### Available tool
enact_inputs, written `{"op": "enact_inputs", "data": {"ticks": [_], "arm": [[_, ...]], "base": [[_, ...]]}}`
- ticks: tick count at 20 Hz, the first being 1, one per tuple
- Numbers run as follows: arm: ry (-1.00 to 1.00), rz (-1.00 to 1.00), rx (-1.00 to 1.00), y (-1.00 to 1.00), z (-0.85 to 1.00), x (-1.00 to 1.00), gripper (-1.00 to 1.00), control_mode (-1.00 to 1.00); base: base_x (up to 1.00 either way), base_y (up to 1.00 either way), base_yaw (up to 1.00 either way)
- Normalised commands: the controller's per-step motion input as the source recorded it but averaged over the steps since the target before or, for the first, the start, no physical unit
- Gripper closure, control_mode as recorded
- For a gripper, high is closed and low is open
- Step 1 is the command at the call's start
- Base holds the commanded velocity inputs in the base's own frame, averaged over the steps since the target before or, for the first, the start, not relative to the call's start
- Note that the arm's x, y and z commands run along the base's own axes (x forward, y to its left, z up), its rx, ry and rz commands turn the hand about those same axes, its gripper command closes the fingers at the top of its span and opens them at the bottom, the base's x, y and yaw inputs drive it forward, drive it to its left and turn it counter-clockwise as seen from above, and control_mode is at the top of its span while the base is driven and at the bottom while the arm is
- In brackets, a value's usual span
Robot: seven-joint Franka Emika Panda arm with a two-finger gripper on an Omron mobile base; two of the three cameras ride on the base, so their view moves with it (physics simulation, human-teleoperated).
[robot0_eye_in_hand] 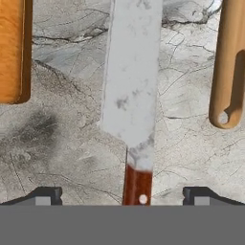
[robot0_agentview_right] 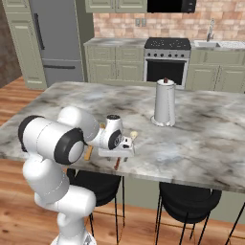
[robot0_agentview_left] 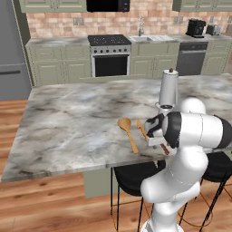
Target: Pick up the metallic utensils from the counter and place them in the open drawer. Make sure not to pick up any wooden utensils.
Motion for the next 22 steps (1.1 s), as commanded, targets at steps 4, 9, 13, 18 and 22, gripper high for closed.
{"op": "enact_inputs", "data": {"ticks": [4,9,13,18,22], "arm": [[0.00,0.00,0.00,0.00,-0.35,0.08,-1.00,-1.00],[0.00,0.00,0.00,0.00,-0.10,0.00,-1.00,-1.00],[0.00,0.00,0.01,0.00,-0.17,-0.01,-1.00,-1.00],[0.00,0.00,0.01,0.00,-0.21,0.00,1.00,-1.00],[0.00,0.00,0.00,0.00,-0.14,0.00,1.00,-1.00]], "base": [[0.00,0.00,0.00],[0.00,0.00,0.00],[0.00,0.00,0.00],[0.00,0.00,0.00],[0.00,0.00,0.00]]}}
